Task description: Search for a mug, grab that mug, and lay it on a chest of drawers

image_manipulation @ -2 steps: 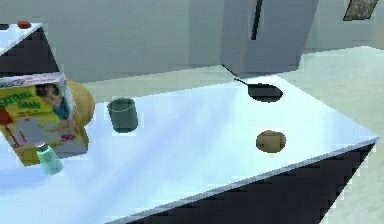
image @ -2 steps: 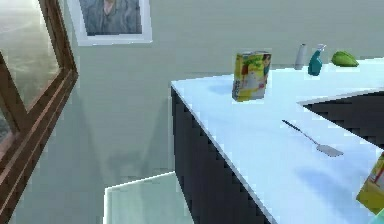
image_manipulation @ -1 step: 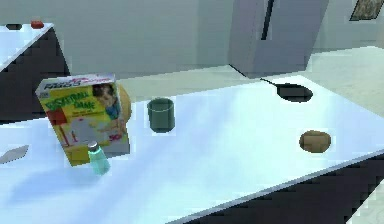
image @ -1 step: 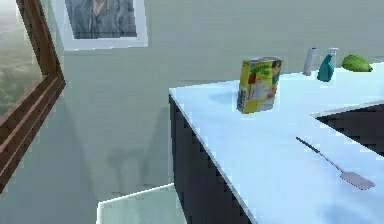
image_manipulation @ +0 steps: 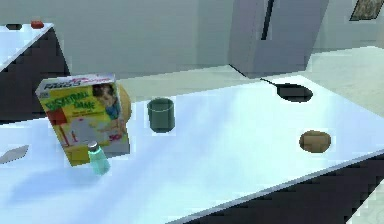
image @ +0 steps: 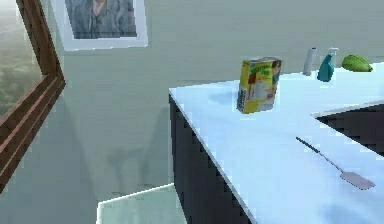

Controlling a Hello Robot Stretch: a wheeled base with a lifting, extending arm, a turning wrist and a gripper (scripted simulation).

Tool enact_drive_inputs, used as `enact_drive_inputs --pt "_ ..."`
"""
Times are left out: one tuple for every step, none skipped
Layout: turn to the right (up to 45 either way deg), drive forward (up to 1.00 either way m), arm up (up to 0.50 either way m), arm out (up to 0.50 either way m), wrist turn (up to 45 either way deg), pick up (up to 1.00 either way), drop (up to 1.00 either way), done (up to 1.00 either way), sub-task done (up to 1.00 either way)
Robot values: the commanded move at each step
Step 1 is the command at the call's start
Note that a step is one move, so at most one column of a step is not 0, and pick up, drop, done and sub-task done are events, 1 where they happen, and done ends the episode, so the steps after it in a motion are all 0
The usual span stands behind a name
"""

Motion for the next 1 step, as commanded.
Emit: enact_drive_inputs --pt "0.0 0.0 0.38 0.0 0.0 0.0 0.0 0.0 0.0"
